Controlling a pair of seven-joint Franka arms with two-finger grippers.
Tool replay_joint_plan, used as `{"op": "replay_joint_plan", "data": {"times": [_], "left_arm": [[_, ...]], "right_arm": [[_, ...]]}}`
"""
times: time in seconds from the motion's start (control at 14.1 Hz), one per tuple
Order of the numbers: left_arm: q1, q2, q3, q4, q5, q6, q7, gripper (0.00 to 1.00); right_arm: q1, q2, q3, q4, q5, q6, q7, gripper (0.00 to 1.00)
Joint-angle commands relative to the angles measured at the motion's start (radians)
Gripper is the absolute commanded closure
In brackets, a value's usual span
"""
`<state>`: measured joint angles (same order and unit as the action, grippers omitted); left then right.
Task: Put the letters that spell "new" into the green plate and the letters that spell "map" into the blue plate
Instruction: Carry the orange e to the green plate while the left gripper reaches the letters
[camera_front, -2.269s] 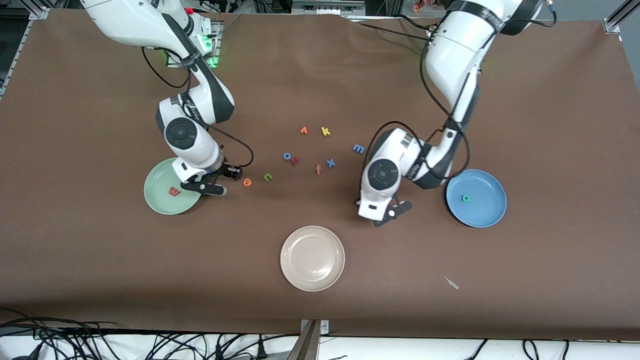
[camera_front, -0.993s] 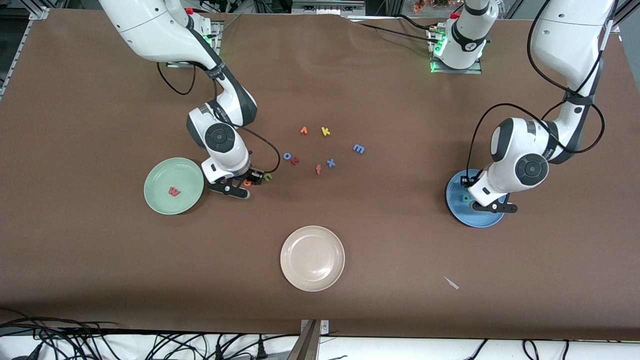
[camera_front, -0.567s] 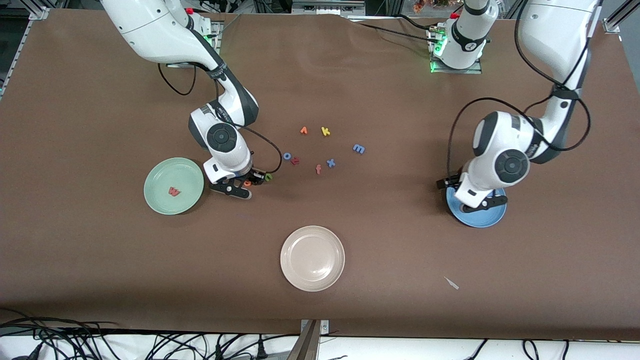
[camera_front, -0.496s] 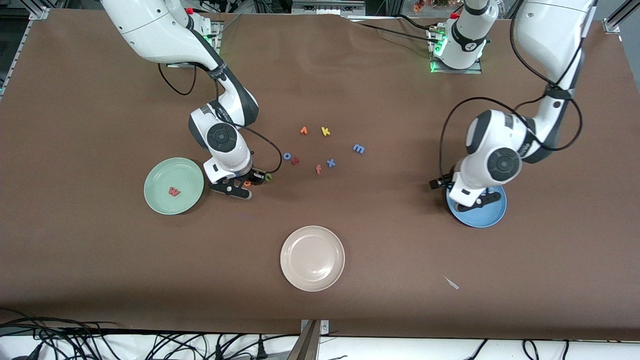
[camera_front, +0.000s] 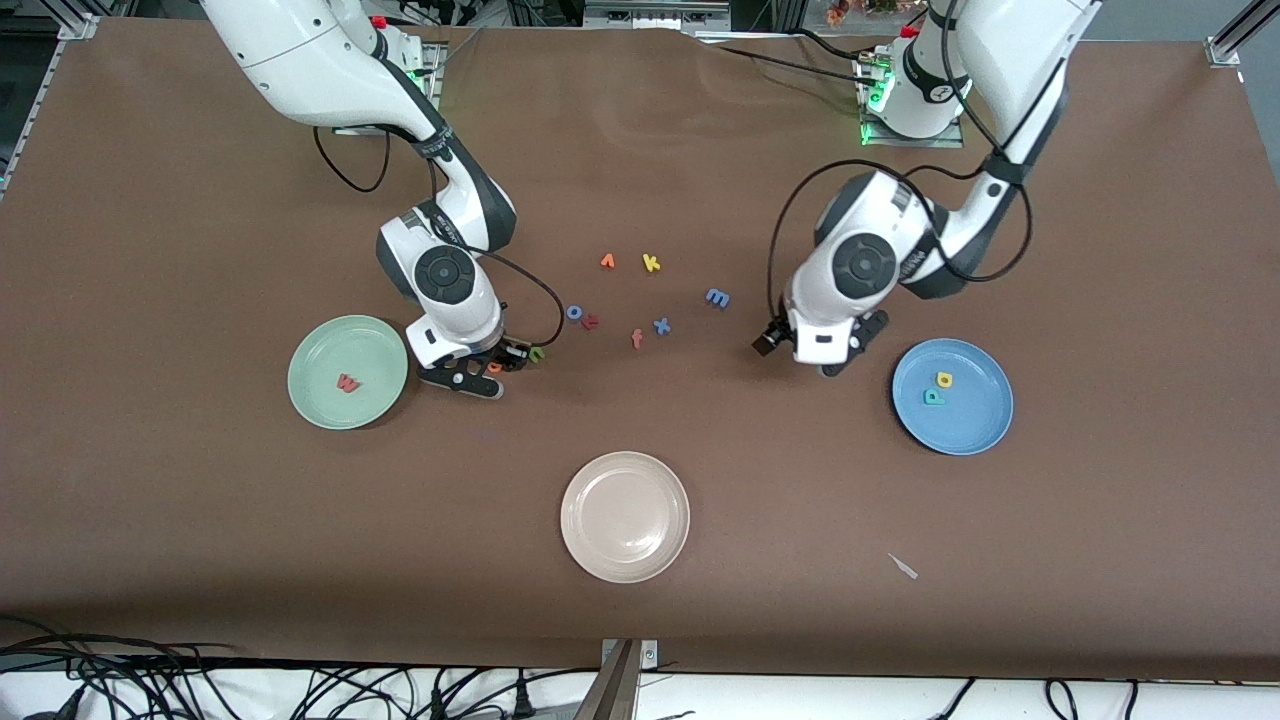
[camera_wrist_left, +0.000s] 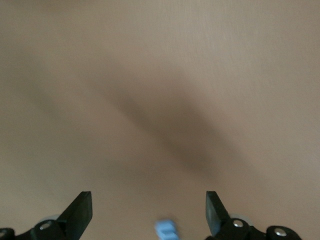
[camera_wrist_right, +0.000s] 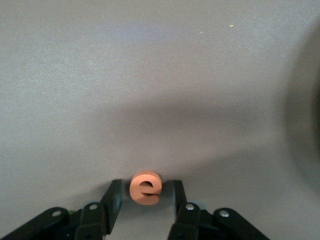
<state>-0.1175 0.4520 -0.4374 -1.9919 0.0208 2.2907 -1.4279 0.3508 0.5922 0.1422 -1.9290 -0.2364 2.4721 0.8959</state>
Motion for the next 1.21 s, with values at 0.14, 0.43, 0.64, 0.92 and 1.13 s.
{"op": "replay_joint_plan", "data": {"times": [0.14, 0.43, 0.64, 0.92, 1.13], "left_arm": [[-0.097, 0.005, -0.020, -0.099, 0.121, 0.183, -0.403, 0.00], [-0.152, 0.072, -0.020, -0.100, 0.281, 0.228, -0.693, 0.00], [-0.175, 0.128, -0.020, -0.085, 0.360, 0.230, -0.787, 0.05], [-0.171, 0.146, -0.020, -0.074, 0.370, 0.231, -0.787, 0.36], [-0.165, 0.152, -0.015, -0.074, 0.370, 0.233, -0.778, 0.87]], "right_arm": [[0.004, 0.012, -0.009, 0.015, -0.027, 0.002, 0.011, 0.73], [0.004, -0.005, -0.022, 0.018, -0.038, -0.004, -0.015, 0.84], [-0.003, -0.104, -0.087, 0.021, -0.015, -0.132, -0.226, 0.84], [-0.067, -0.199, -0.134, -0.027, 0.002, -0.202, -0.477, 0.84], [-0.180, -0.281, -0.133, -0.131, 0.003, -0.188, -0.626, 0.82]]}}
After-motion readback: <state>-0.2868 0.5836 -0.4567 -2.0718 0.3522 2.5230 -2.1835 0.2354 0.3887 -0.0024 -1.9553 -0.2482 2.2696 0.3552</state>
